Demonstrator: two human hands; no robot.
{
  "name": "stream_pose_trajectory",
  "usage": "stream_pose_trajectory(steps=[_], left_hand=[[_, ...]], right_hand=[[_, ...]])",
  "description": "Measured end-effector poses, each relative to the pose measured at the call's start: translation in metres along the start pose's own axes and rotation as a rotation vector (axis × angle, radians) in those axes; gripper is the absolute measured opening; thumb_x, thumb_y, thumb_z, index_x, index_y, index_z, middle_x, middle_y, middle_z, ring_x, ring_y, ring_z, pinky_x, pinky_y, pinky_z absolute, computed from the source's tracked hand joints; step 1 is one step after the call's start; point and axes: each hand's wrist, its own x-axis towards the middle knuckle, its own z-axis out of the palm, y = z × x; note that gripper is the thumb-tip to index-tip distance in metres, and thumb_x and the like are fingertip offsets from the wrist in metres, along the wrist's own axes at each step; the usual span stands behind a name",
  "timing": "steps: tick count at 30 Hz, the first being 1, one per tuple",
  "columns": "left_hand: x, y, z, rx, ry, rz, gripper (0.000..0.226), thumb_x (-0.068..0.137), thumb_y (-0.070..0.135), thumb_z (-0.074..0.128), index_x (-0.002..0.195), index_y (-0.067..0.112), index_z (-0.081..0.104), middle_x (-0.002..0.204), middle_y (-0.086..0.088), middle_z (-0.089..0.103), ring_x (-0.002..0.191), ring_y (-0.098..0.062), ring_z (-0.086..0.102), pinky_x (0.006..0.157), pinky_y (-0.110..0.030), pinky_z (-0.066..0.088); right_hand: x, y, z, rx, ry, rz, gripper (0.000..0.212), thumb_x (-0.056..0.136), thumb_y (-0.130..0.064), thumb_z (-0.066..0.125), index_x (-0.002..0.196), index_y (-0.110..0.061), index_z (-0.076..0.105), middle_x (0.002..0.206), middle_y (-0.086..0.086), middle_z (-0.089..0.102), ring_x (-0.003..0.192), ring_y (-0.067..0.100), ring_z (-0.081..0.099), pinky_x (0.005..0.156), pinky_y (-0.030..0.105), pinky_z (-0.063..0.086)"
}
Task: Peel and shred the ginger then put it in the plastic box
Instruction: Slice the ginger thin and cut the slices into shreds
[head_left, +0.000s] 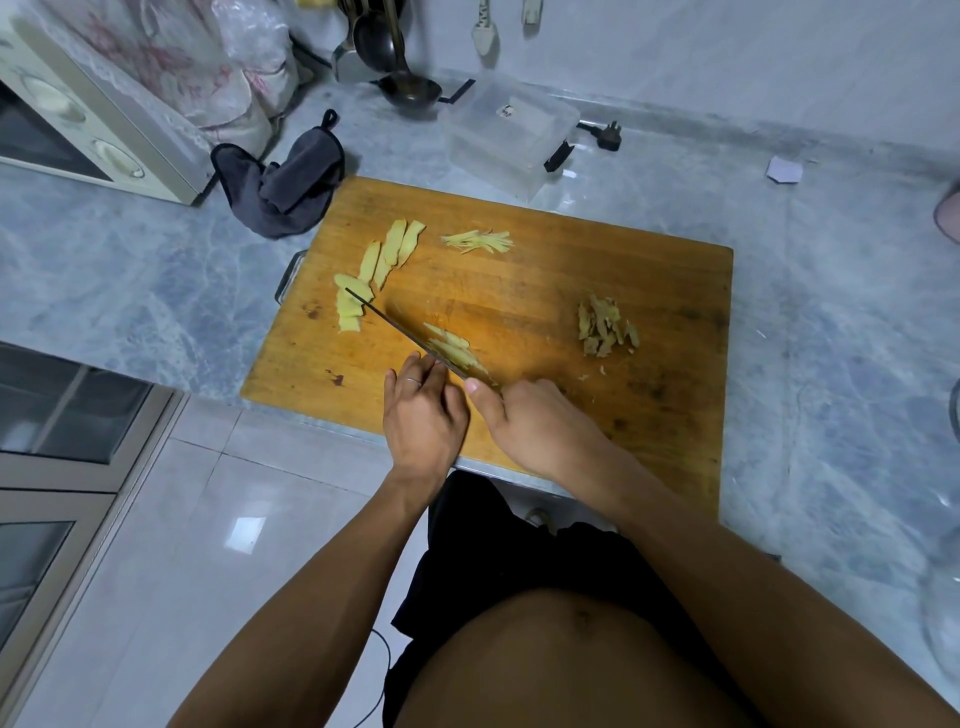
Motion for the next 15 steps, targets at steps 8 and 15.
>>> stream_pose_trajectory(steps=[8,15], left_hand=[[-0.0024,0.0034,0.0002,0.015,0.002,-0.003,0.036,0.091,0.020,0.048,0.109,-0.001,0.071,0.124,-0.019,0.062,0.129,-0.035,0.049,0.112,-0.054,0.029],[-0.0009,0.0019,-0.0013,0.035,-0.005,0.080,0.035,0.092,0.021,0.047,0.109,0.002,0.071,0.119,-0.018,0.065,0.125,-0.039,0.053,0.102,-0.059,0.039]], right_hand=[[0.0039,0.0015,0.0027,0.001,0.001,0.010,0.067,0.102,-0.060,0.019,0.060,-0.016,0.044,0.069,0.011,0.048,0.087,0.037,0.058,0.068,0.035,0.040],[0.0067,0.0061,0.0059,0.026,-0.039,0.048,0.066,0.102,-0.062,0.018,0.073,-0.014,0.052,0.088,0.016,0.055,0.096,0.037,0.055,0.073,0.036,0.039]])
